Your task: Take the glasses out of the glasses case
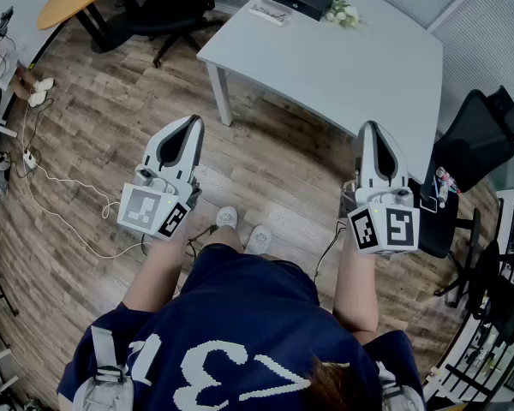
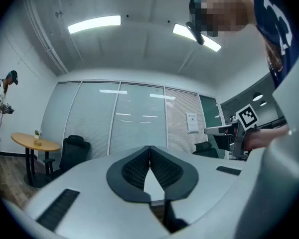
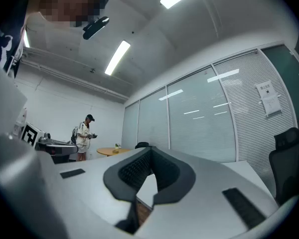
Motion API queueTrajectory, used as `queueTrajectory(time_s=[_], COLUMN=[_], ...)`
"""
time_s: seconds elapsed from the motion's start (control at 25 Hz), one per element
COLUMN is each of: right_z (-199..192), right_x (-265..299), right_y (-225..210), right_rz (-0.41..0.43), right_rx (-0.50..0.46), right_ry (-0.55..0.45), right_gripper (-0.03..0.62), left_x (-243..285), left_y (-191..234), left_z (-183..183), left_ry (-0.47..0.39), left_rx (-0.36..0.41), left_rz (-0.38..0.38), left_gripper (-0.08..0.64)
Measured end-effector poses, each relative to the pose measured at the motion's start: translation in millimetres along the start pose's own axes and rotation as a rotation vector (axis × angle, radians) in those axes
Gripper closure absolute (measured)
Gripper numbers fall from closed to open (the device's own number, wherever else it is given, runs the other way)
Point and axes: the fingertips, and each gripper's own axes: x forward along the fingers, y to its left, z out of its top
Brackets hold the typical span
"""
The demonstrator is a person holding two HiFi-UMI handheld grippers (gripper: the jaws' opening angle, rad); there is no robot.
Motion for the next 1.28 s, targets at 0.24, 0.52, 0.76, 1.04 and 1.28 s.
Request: queueTrajectory(time_s=[0.24, 0.52, 0.76, 1.04, 1.28], right_z=[5, 12, 8, 3, 3], right_x=[-19, -27, -10, 37, 118], right_y=[-9, -20, -21, -24, -40], right_rz=[0.008, 0.036, 0.068, 0.099, 0.103], right_rx=[0.007, 0.047, 0.075, 0.072, 0.066], right_ry=[-0.007, -0.049, -0.051, -0.044, -0.051], right_gripper=[0.568, 0.566, 0.566, 0.566, 0.566], left_x=[0, 0, 4, 41, 104], left_y=[-24, -37, -29, 0, 52], left_z=[3, 4, 1, -8, -12], left_ry=[-0.007, -0.006, 0.01, 0.006, -0.002], left_rx=[0.012, 0.029, 0.033, 0.018, 0.011], left_rz=[-0.005, 0.012, 0.037, 0.041, 0.034], left_gripper=[0.546, 0.546, 0.545, 0.546, 0.546])
